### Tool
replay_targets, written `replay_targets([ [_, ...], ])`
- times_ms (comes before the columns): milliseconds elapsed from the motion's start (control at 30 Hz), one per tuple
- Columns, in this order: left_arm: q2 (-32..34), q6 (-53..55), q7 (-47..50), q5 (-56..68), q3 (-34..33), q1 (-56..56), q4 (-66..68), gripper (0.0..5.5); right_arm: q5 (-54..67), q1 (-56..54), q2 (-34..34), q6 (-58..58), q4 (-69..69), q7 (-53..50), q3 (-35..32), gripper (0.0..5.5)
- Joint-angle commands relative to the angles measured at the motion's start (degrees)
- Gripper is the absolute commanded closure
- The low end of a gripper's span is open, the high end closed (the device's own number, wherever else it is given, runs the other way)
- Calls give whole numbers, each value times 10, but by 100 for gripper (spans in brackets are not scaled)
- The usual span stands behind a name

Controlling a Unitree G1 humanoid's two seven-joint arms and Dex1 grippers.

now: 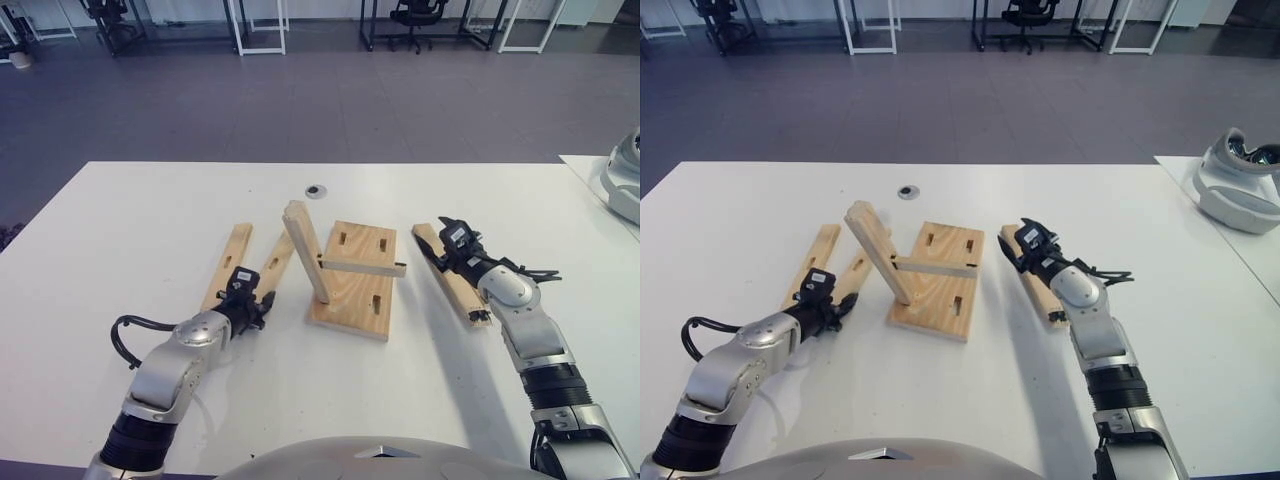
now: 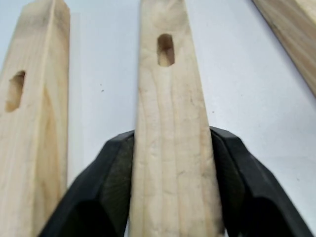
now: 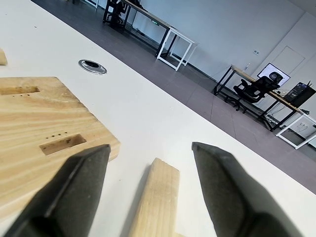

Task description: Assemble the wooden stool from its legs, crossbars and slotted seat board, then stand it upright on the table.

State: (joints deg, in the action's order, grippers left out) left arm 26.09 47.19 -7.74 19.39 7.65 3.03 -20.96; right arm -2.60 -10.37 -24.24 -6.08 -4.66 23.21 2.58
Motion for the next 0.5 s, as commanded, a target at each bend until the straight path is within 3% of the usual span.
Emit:
replay_targets([
  [33,1,-15,-16,-27,2,4,6,341,12,-10,-2,-14,-4,5,-13,241],
  [133,-40,-62,-52,31,-60,-55,-21,341,108,-75,6,-63,-13,28,-78,241],
  [267,-17,-143,-156,95,-129,-205,-19,341,386,-223,51,-229,42,79,-171,241],
  [500,5,-237,-265,55,-72,-341,37,341,657,-363,176,-357,62,-22,-220,241],
])
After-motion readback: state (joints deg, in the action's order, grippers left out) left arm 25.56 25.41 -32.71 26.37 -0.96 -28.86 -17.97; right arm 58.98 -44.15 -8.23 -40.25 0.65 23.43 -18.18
